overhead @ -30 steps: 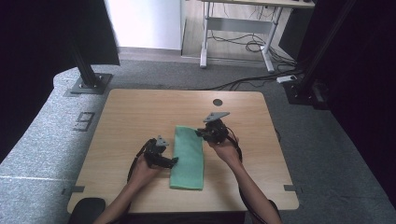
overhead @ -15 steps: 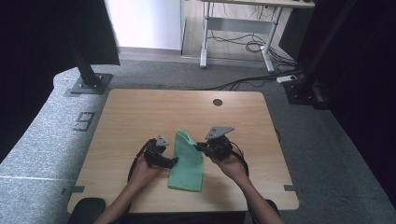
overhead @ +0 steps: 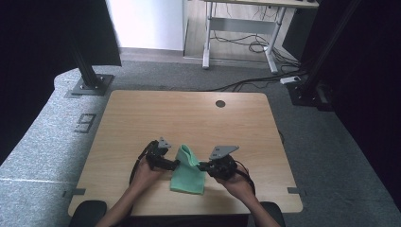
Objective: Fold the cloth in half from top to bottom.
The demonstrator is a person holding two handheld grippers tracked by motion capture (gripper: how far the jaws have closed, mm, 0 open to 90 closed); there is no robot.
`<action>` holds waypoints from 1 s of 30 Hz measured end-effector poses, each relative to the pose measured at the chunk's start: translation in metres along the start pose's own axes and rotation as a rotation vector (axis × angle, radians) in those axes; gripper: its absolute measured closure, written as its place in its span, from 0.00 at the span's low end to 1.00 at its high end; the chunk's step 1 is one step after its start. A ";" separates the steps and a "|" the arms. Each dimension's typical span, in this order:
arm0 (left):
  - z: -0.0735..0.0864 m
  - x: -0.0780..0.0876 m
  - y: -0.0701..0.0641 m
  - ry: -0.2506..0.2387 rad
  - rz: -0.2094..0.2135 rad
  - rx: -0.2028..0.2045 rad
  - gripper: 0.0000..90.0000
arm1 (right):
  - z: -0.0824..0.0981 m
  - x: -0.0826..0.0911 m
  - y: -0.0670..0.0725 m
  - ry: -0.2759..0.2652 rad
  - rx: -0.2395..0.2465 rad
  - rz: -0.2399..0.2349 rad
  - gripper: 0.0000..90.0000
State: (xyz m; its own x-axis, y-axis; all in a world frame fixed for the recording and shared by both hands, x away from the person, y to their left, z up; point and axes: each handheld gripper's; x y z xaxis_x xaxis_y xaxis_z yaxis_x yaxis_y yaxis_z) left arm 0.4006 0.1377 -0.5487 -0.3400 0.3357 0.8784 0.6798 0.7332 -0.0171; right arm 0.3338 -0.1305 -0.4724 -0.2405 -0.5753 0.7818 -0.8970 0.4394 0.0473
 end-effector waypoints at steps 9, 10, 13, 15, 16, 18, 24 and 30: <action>0.000 0.000 0.000 -0.004 0.002 0.004 0.06 | 0.024 -0.020 0.009 0.050 -0.026 -0.046 0.94; 0.000 0.000 0.000 -0.004 0.002 0.003 0.06 | 0.026 -0.022 0.010 0.055 -0.028 -0.049 0.94; 0.000 0.000 0.000 -0.004 0.002 0.003 0.06 | 0.030 -0.028 0.011 0.077 -0.027 -0.052 0.94; 0.000 0.000 0.000 -0.003 0.003 -0.001 0.06 | 0.032 -0.032 0.013 0.098 -0.026 -0.052 0.94; 0.000 0.000 0.001 -0.002 0.004 -0.003 0.06 | 0.033 -0.033 0.013 0.105 -0.025 -0.052 0.94; 0.000 0.000 0.001 0.001 0.010 -0.011 0.06 | 0.035 -0.037 0.014 0.121 -0.026 -0.055 0.93; -0.001 0.002 0.003 0.020 0.035 -0.039 0.05 | 0.040 -0.046 0.015 0.159 -0.013 -0.066 0.92; -0.001 0.016 0.000 0.067 0.030 -0.115 0.04 | 0.041 -0.046 0.015 0.154 -0.028 -0.077 0.91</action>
Point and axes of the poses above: each handheld gripper's, and its own axes: x roughly backward along the jaws, z roughly out of its underside, y roughly to its left, and after that the axes turned 14 degrees about y, right-handed
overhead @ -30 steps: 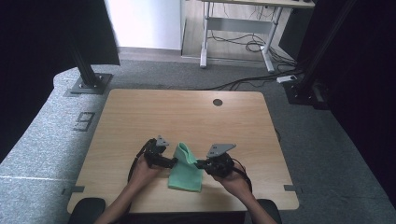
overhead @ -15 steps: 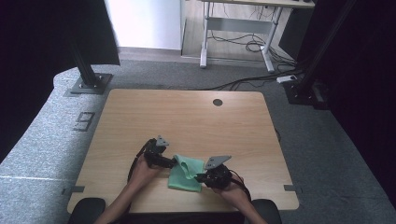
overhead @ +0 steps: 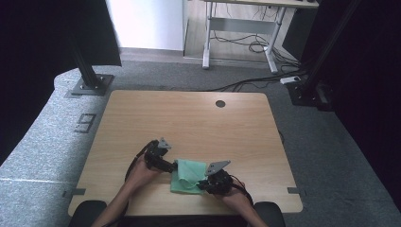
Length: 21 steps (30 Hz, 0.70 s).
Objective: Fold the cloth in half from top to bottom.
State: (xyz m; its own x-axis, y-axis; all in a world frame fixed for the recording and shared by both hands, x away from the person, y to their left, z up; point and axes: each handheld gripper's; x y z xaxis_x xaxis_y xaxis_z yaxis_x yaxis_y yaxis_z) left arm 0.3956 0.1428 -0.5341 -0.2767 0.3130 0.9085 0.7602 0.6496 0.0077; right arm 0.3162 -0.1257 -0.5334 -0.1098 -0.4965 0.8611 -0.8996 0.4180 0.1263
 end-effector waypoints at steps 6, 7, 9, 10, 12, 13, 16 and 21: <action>0.011 0.019 0.001 0.000 0.040 -0.046 0.05 | 0.002 0.007 0.001 -0.017 -0.010 -0.018 0.83; 0.013 0.020 0.002 -0.002 0.046 -0.048 0.05 | 0.003 0.010 0.001 -0.020 -0.010 -0.023 0.80; 0.016 0.024 0.005 -0.005 0.063 -0.055 0.05 | 0.004 0.013 0.002 -0.026 -0.010 -0.027 0.76; 0.018 0.025 0.006 -0.010 0.062 -0.049 0.05 | 0.005 0.015 0.002 -0.030 -0.013 -0.028 0.75; 0.018 0.028 0.009 -0.020 0.055 -0.035 0.05 | 0.007 0.020 0.003 -0.036 -0.015 -0.023 0.69; 0.018 0.029 0.011 -0.028 0.054 -0.027 0.06 | 0.008 0.023 0.003 -0.044 -0.014 -0.023 0.68; 0.015 0.033 0.011 -0.058 0.039 -0.002 0.06 | 0.010 0.033 0.003 -0.068 -0.019 -0.012 0.63; 0.003 0.032 0.001 -0.081 0.024 0.001 0.06 | 0.010 0.040 -0.007 -0.090 -0.060 0.018 0.56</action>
Point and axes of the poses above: each handheld gripper's, and its own axes: x roughly backward along the jaws, z roughly out of its underside, y roughly to its left, and after that the axes turned 14 degrees about y, right-handed
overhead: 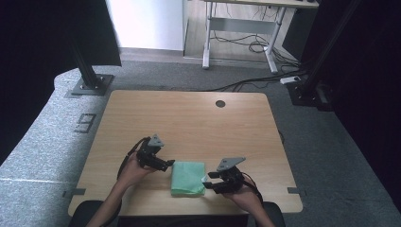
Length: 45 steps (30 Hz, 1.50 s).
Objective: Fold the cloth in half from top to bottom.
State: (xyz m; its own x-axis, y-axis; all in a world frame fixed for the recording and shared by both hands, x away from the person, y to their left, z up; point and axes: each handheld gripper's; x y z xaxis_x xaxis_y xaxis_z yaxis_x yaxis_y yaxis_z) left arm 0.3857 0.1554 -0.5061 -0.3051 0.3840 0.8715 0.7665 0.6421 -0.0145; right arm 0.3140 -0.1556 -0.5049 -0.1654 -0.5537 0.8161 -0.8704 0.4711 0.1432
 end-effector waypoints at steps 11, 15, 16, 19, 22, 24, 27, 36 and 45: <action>0.005 -0.021 -0.012 0.085 -0.015 -0.022 0.06 | -0.030 -0.036 -0.017 0.011 -0.095 0.084 0.32; 0.006 -0.028 -0.013 0.099 -0.014 -0.012 0.06 | -0.022 -0.045 -0.009 0.061 -0.082 0.106 0.26; 0.006 -0.029 -0.013 0.099 -0.011 -0.004 0.06 | -0.020 -0.045 -0.007 0.065 -0.078 0.111 0.24; 0.007 -0.030 -0.011 0.099 0.000 0.013 0.06 | -0.011 -0.044 -0.003 0.086 -0.068 0.129 0.22; 0.008 -0.031 -0.009 0.096 0.013 0.032 0.05 | -0.004 -0.042 -0.002 0.095 -0.066 0.138 0.22; 0.008 -0.030 -0.009 0.089 0.012 0.038 0.05 | 0.002 -0.041 -0.003 0.099 -0.080 0.142 0.22; 0.008 -0.024 -0.013 0.064 -0.007 0.042 0.05 | 0.005 -0.042 -0.005 0.094 -0.099 0.134 0.21; 0.028 -0.010 -0.044 0.054 0.024 0.002 0.05 | 0.006 -0.043 -0.004 0.085 -0.094 0.152 0.18; 0.046 0.001 -0.063 0.068 -0.016 -0.002 0.05 | 0.008 -0.043 -0.004 0.078 -0.102 0.149 0.18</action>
Point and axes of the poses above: each handheld gripper's, and its own axes: x roughly backward along the jaws, z roughly out of its underside, y roughly to its left, and after that the axes turned 14 degrees about y, right-handed
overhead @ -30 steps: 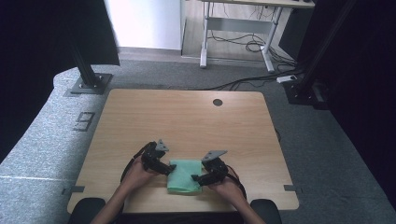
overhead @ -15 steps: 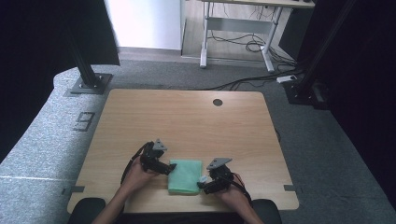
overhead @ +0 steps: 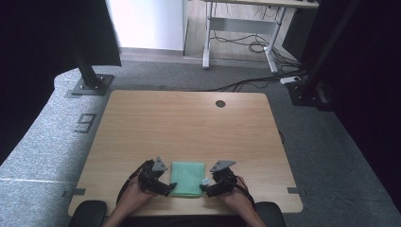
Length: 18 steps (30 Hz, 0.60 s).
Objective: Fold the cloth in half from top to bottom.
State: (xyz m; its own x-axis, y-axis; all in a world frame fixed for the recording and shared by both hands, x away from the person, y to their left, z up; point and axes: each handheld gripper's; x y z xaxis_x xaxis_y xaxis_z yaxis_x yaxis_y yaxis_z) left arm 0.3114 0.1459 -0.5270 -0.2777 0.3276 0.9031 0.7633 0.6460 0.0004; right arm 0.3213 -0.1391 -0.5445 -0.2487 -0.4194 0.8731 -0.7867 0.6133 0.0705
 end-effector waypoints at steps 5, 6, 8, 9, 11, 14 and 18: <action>0.004 -0.005 -0.004 0.032 -0.021 0.005 0.05 | -0.001 0.007 -0.001 -0.042 -0.018 -0.020 0.17; 0.004 -0.006 -0.004 0.032 -0.015 0.006 0.06 | -0.003 0.009 0.000 -0.060 -0.023 -0.023 0.17; 0.003 -0.007 -0.005 0.033 -0.018 0.005 0.05 | -0.005 0.010 0.003 -0.073 -0.018 -0.025 0.17; 0.003 -0.008 -0.005 0.033 -0.020 0.004 0.06 | -0.007 0.008 0.005 -0.070 -0.010 -0.025 0.17; 0.004 -0.008 -0.006 0.031 -0.025 0.008 0.06 | -0.008 0.003 0.010 -0.047 0.001 -0.028 0.16; 0.004 -0.008 -0.005 0.029 -0.021 0.010 0.06 | -0.006 -0.003 0.013 -0.014 0.020 -0.014 0.16; 0.005 -0.008 -0.005 0.027 -0.017 0.009 0.05 | 0.000 -0.001 0.012 -0.010 0.004 -0.001 0.16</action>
State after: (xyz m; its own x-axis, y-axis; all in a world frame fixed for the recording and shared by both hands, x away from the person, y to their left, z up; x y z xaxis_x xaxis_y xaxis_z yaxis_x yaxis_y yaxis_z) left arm 0.3069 0.1438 -0.5360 -0.2747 0.2976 0.9143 0.7533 0.6576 0.0122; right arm 0.3124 -0.1313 -0.5441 -0.2537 -0.4269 0.8680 -0.7890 0.6105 0.0696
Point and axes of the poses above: each handheld gripper's, and its own axes: x roughly backward along the jaws, z roughly out of its underside, y roughly to its left, and after that the axes turned 14 degrees about y, right-handed
